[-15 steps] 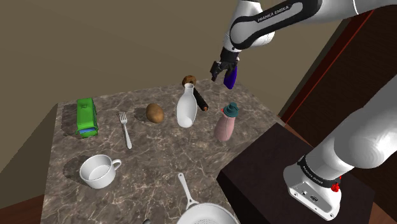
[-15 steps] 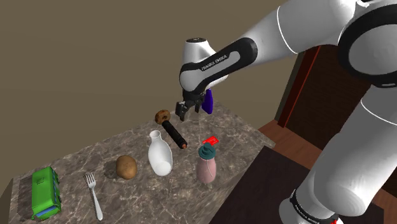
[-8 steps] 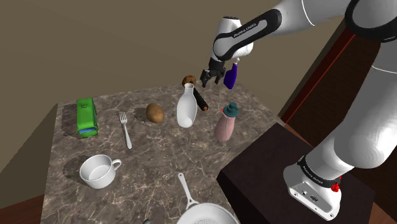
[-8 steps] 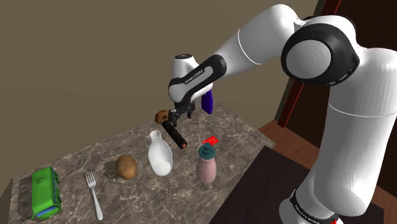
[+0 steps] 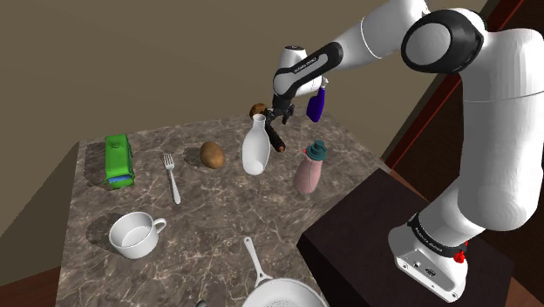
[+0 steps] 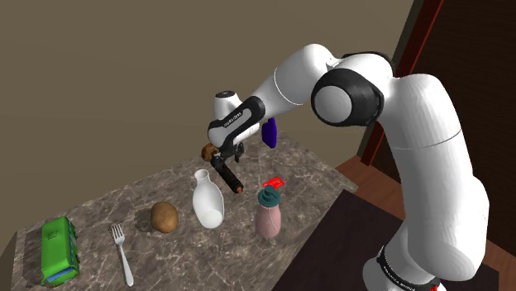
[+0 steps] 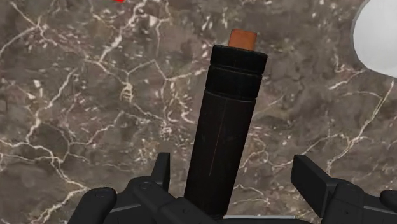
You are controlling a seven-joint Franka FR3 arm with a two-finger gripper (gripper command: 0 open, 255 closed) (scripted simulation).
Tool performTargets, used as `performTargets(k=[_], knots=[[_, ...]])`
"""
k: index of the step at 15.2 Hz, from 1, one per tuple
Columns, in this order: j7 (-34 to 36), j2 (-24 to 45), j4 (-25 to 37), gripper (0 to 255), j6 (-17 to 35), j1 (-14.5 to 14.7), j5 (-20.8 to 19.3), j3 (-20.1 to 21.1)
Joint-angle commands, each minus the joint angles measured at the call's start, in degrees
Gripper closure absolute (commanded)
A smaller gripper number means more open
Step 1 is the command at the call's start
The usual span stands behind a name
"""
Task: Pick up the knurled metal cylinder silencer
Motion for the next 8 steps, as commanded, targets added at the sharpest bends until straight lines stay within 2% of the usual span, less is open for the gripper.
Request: performTargets(k=[1, 2, 8], knots=[[0.3, 4.4, 4.4, 0, -0.4, 0.1, -0.1, -0.1], [0.4, 6.8, 7.0, 0, -0.8, 0.1, -0.2, -0.2], [0.3, 10.1, 8.2, 0, 1.3, 0.1, -0.2, -0.2]])
